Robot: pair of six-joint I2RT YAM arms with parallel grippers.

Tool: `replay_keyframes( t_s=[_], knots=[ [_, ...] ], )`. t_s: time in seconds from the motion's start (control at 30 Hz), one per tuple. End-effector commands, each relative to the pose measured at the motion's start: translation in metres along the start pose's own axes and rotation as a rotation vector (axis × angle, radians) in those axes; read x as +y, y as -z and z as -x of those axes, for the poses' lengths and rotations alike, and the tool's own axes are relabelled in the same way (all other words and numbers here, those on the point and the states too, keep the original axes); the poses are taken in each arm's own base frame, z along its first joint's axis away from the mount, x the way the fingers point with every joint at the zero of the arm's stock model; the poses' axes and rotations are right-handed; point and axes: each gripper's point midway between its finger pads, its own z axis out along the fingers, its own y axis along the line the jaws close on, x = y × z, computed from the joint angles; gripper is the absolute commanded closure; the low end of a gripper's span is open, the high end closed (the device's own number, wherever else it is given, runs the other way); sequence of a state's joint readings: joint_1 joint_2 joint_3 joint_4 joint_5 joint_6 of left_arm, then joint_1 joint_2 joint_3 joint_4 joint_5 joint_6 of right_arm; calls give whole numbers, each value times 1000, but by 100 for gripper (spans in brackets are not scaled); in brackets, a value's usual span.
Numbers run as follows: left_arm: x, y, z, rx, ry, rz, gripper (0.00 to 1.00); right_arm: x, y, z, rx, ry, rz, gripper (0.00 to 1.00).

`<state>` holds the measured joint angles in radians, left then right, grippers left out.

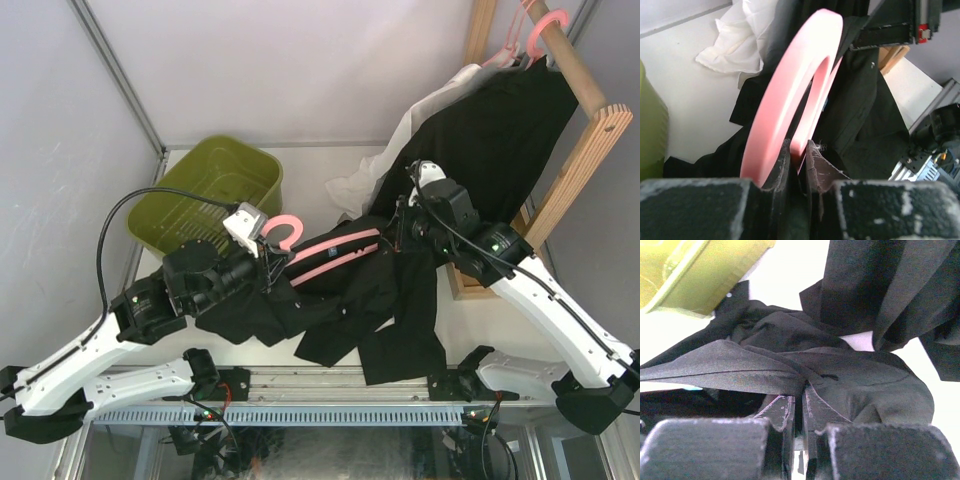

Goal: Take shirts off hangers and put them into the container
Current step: Remove the shirt from the hanger.

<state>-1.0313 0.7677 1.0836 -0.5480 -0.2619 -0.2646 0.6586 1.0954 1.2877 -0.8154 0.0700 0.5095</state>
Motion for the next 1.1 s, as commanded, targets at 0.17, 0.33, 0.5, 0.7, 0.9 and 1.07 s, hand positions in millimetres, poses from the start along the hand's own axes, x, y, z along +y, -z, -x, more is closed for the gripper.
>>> replay_keyframes(
  t_s=[0.17, 0.33, 0.5, 0.7, 0.9, 1.07],
  knots=[
    [6, 36, 33, -52, -155, -26, 100, -100, 23, 37, -140, 289, -559, 98],
    [3, 44, 41, -72, -169, -50, 100, -91, 25, 49, -195, 252, -499, 96],
    [-5, 49, 48, -124, -142, -99, 100, -78, 4, 31, -117, 351, -365, 93],
    [2, 53, 51, -164, -114, -69, 100, -69, -15, -5, -38, 306, -201, 90],
    [6, 50, 44, -135, -118, -43, 100, -41, 9, 10, -184, 257, -42, 69],
    [6, 47, 45, -139, -123, -42, 100, -28, 43, 25, -306, 343, 41, 56]
  ],
)
